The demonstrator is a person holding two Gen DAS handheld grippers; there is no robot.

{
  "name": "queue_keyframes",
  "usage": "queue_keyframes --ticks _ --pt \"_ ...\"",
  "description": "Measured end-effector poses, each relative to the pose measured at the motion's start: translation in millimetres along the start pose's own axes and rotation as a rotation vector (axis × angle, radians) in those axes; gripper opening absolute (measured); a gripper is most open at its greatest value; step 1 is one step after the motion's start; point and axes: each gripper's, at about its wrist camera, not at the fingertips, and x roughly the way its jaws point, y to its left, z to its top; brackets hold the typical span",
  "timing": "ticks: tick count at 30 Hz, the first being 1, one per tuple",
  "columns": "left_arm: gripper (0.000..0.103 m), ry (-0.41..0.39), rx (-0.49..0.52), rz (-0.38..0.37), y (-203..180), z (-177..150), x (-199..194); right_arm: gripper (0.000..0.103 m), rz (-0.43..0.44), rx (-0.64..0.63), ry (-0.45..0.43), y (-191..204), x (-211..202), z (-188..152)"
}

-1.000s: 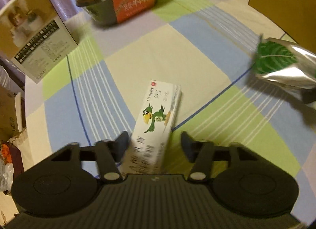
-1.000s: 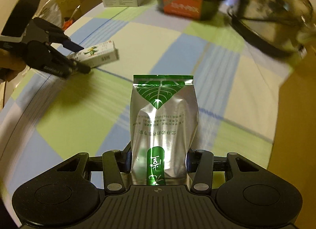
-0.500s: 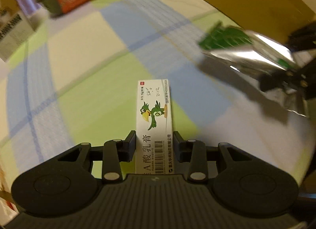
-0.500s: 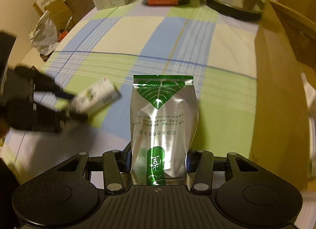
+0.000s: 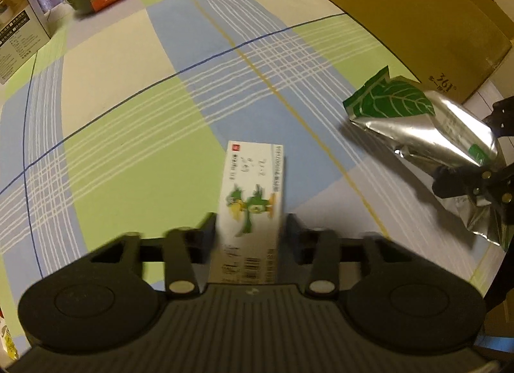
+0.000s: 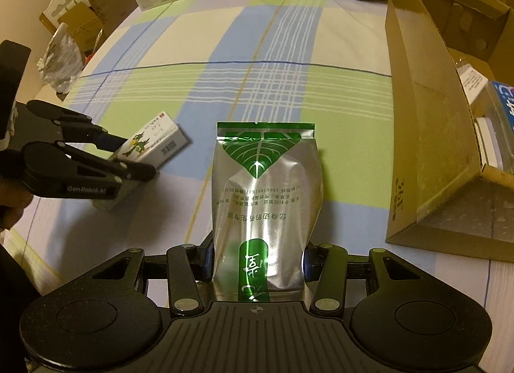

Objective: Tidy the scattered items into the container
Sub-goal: 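Grasp the silver-green tea bag with the right tool while the left tool grasps the white ointment box, then carry the tea bag and ointment box with both tools over the cardboard box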

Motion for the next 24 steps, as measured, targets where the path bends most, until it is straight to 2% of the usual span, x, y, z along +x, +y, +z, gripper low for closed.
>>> queue_keyframes --ticks 3,7,15,24 --pt "0.033 -0.006 0.018 0.004 -7 2 -7 0.049 0.006 0.004 -0.013 0 -5 0" --pt "0.033 -0.055 0.013 -0.019 -17 0 -31 0.049 0.013 0.005 -0.047 2 -20 2" --pt "0.033 -0.126 -0.050 -0.019 -39 -7 -84 0.049 0.012 0.004 -0.131 8 -68 2" --pt "0.033 -0.174 -0.037 -0.016 -71 -9 -122 0.049 -0.021 0.008 -0.216 10 -120 -5"
